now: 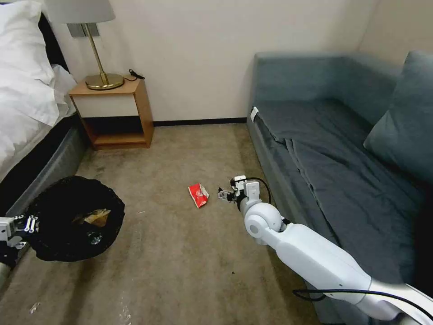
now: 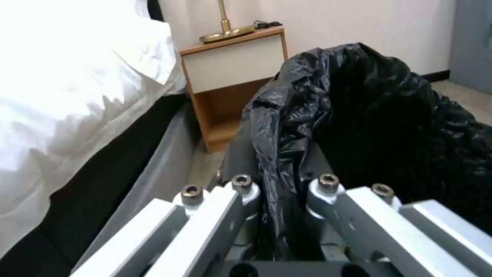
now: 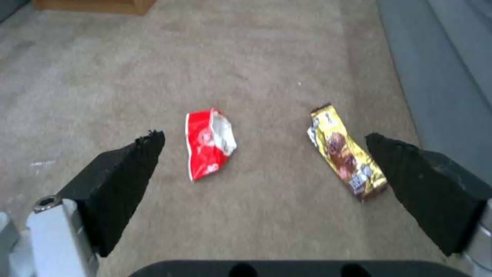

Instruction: Pick up the trash bin, then pick up the garbage on the floor and place it into the trash bin.

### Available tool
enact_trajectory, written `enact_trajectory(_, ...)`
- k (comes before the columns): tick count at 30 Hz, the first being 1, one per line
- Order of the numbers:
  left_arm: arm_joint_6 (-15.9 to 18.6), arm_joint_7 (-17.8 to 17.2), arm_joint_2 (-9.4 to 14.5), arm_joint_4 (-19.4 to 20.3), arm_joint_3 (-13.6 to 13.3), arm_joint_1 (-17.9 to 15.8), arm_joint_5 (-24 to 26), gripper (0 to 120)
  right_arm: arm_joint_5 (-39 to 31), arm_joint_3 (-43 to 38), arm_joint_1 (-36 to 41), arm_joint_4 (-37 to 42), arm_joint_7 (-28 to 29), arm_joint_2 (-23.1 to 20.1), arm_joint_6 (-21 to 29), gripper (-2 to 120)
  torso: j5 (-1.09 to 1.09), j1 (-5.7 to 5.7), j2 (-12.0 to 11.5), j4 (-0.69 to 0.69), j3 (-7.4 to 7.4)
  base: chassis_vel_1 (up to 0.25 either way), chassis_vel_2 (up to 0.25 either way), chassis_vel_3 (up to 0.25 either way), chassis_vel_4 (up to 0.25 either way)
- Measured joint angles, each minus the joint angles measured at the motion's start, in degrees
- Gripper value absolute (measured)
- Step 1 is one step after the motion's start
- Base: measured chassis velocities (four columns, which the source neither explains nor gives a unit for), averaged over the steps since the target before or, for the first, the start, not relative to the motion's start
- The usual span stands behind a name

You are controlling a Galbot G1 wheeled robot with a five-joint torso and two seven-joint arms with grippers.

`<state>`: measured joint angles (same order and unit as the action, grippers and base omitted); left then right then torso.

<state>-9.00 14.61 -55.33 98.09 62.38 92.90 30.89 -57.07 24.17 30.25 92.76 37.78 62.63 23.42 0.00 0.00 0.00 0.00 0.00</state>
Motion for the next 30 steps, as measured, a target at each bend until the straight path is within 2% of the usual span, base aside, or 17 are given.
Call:
enact_trajectory(13, -1.1, 0.64, 0.51, -1.64, -0.2, -0.4, 0.22, 7, -0.12, 0.87, -1.16, -1.75, 0.7, 2.14, -0.06, 100, 0.0, 0.0, 0.0, -0.01, 0.01, -0.089, 0.09, 0.089, -0.09)
enact_trajectory(30, -1.38, 1.23, 0.09, -1.91, -1.02, -0.53, -0.22, 7, 0.02, 0.97, -0.92, -2.16, 0.52, 2.5, -0.08, 100, 0.0, 0.0, 0.0, 0.0, 0.0, -0.079, 0.079, 0.072, -0.078)
